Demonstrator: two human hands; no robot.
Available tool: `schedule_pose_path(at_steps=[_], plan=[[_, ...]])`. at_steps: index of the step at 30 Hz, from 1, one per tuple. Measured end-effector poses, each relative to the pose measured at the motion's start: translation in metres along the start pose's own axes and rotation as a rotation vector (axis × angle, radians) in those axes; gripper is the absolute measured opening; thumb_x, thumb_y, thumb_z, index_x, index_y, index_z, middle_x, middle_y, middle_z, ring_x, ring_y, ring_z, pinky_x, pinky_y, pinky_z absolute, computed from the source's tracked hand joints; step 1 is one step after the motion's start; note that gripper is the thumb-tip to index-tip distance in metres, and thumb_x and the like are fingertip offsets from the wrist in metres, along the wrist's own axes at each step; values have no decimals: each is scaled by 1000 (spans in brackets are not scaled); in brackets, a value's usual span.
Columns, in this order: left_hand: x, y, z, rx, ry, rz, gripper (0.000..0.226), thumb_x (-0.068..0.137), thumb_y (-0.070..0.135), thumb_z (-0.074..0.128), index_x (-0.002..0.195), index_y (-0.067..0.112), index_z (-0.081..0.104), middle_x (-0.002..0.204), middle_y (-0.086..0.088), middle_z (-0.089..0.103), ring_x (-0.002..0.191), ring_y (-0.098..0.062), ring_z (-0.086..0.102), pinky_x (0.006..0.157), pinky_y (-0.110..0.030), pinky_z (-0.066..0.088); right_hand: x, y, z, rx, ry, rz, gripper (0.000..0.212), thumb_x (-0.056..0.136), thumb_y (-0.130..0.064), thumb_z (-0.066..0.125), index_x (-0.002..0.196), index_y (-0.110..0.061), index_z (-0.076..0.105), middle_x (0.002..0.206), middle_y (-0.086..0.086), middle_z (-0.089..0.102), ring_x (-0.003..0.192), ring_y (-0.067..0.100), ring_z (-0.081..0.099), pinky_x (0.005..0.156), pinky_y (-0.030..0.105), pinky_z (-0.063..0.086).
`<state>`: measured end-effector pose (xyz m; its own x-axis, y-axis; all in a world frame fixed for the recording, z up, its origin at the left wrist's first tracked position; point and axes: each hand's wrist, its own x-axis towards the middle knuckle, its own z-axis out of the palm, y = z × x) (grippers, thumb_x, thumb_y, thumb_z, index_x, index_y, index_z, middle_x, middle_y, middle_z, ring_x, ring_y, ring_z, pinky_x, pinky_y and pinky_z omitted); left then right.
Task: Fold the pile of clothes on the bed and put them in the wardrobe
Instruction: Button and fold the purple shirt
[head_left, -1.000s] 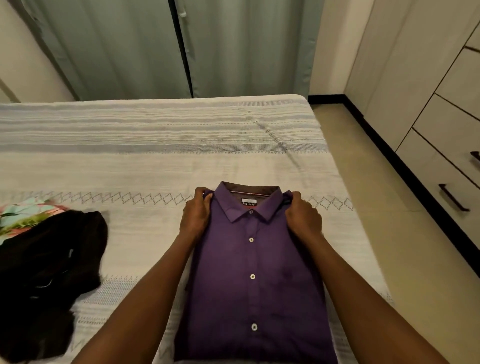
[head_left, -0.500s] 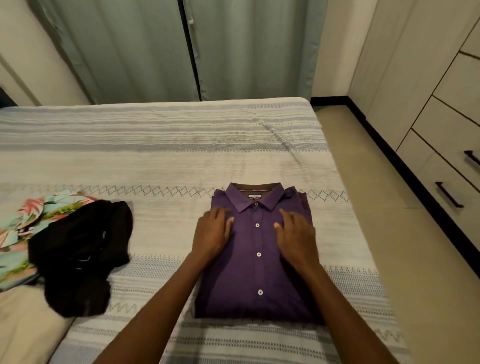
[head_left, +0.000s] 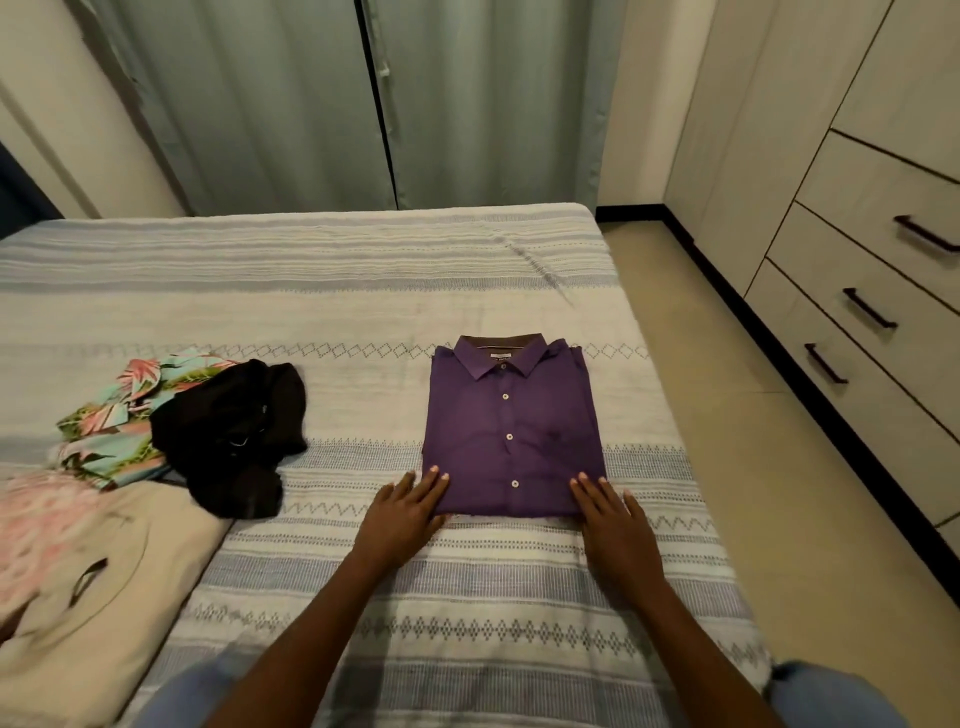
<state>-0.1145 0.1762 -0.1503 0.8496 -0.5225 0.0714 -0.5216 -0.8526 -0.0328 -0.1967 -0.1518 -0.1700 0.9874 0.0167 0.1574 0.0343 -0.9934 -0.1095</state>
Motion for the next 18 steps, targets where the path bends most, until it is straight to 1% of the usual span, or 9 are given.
schedule_pose_path(at_steps=[2, 4, 5, 7, 9, 11, 13, 15, 18], plan=[[-3, 8, -8, 19, 107, 13, 43, 84, 38, 55, 120, 17, 70, 120, -3, 71, 84, -32, 73, 55, -40, 58, -2, -2, -13, 0, 29, 15, 70, 72, -4, 65, 139, -17, 57, 141, 3, 58, 127, 30, 57, 97, 45, 49], [-6, 16, -27, -24, 168, -14, 36, 83, 33, 59, 112, 16, 70, 108, -4, 75, 64, -32, 70, 45, -38, 55, -1, -6, -30, -11, 47, 52, 66, 62, 1, 77, 125, -15, 68, 119, 8, 72, 102, 35, 67, 74, 42, 56], [-6, 18, -36, -85, 206, -51, 33, 86, 31, 58, 111, 15, 69, 104, -5, 75, 61, -33, 69, 45, -37, 53, 0, -9, -38, 9, 74, 76, 63, 60, 3, 80, 120, -14, 70, 108, 9, 74, 87, 35, 68, 64, 39, 55], [-6, 21, -47, -326, 296, -186, 27, 93, 22, 59, 117, 15, 68, 106, -7, 74, 73, -33, 71, 59, -36, 54, 3, -14, -54, 134, 144, 147, 53, 74, 5, 72, 122, -16, 69, 103, 10, 74, 71, 33, 66, 54, 35, 52], [-3, 23, -58, -655, 344, -302, 29, 96, 14, 58, 121, 26, 66, 105, -5, 74, 81, -24, 72, 67, -33, 56, 9, -18, -70, 326, 263, 235, 40, 93, 1, 54, 127, -17, 65, 107, 10, 72, 68, 30, 65, 52, 33, 50], [1, 29, -76, -954, 406, -372, 30, 100, 13, 53, 119, 34, 64, 97, -1, 73, 79, -17, 72, 64, -43, 61, 17, -23, -88, 541, 376, 280, 32, 100, -4, 46, 123, -20, 64, 101, 9, 71, 67, 23, 62, 52, 33, 49], [2, 43, -105, -1189, 501, -426, 24, 103, 14, 50, 117, 27, 64, 99, 1, 71, 85, -17, 72, 68, -46, 62, 25, -29, -110, 773, 434, 318, 29, 103, -11, 44, 119, -26, 62, 102, 6, 70, 77, 19, 65, 61, 36, 57], [3, 57, -140, -1403, 604, -435, 17, 104, 16, 49, 112, 18, 64, 105, -6, 70, 93, -19, 72, 72, -40, 62, 29, -35, -138, 952, 476, 336, 25, 105, -18, 42, 117, -28, 62, 108, 0, 69, 92, 19, 68, 76, 42, 61], [-3, 72, -194, -1640, 731, -399, 14, 104, 17, 50, 105, 10, 62, 100, -12, 69, 84, -24, 74, 66, -31, 62, 23, -46, -188, 909, 629, 312, 23, 105, -24, 45, 117, -23, 65, 102, -2, 71, 90, 20, 68, 71, 32, 56]])
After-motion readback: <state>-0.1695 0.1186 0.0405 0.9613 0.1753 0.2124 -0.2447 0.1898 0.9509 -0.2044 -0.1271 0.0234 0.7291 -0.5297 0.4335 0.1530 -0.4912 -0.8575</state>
